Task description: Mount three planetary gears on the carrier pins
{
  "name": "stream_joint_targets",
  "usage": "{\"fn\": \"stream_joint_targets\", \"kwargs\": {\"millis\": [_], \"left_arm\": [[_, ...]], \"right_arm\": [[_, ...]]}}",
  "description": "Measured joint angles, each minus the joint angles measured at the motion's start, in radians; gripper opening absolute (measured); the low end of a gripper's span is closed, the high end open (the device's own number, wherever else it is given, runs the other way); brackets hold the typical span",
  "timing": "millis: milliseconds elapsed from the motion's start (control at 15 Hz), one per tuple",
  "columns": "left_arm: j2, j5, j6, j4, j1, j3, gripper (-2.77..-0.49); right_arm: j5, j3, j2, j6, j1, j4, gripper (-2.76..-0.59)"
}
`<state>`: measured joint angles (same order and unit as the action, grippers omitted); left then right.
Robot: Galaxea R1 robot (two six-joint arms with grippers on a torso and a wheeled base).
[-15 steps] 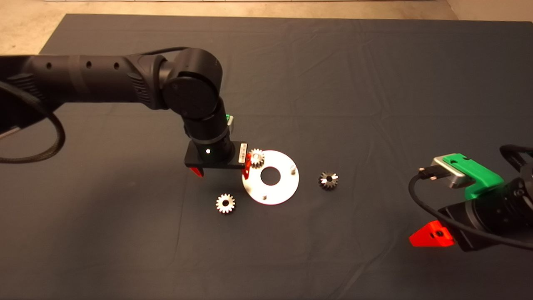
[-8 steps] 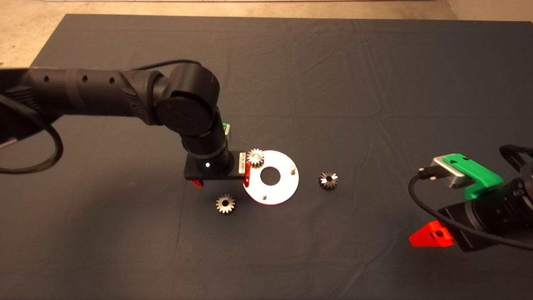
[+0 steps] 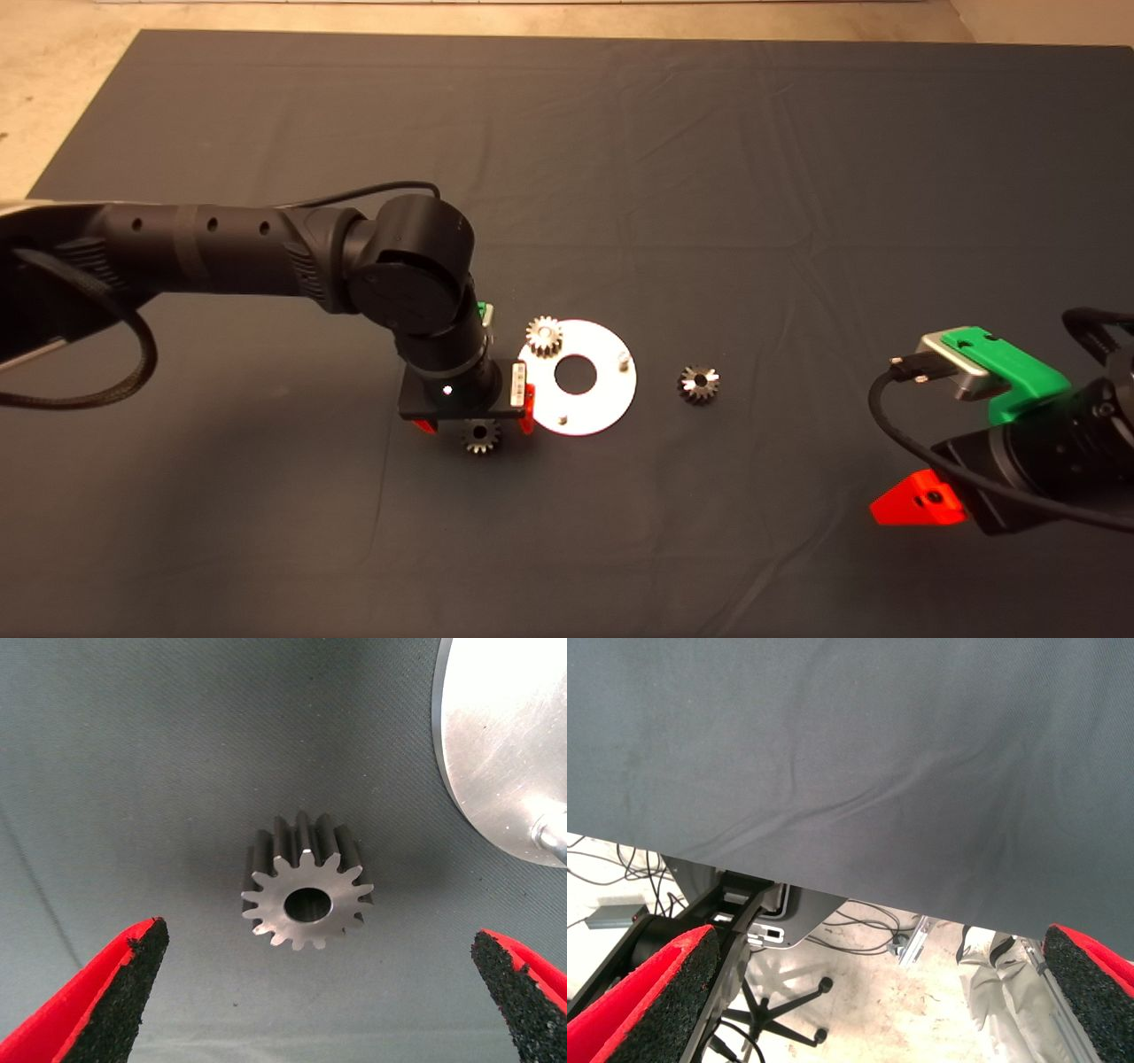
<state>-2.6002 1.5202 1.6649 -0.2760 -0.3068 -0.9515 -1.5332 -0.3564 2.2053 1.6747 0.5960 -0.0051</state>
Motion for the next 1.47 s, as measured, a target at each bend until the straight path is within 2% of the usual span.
{"fn": "stream_joint_targets", "kwargs": {"millis": [267,533,1000,1467], "left_arm": [[-0.001,0.0,0.001,-0.001,0.038,0.0,-0.78],[-0.008,0.001,-0.008,-0.01,0.065,-0.005,-0.78],[-0.013,0.001,-0.125,-0.024,0.066,-0.032,-0.78],[-0.015,0.001,-0.159,-0.025,0.071,-0.059,-0.78]], "right_arm": [[0.0,0.0,0.0,0.0,0.0,0.0,-0.63],[0.0,0.0,0.0,0.0,0.0,0.0,-0.63],[0.0,0.0,0.0,0.0,0.0,0.0,-0.63],[0.0,0.0,0.0,0.0,0.0,0.0,-0.63]]}}
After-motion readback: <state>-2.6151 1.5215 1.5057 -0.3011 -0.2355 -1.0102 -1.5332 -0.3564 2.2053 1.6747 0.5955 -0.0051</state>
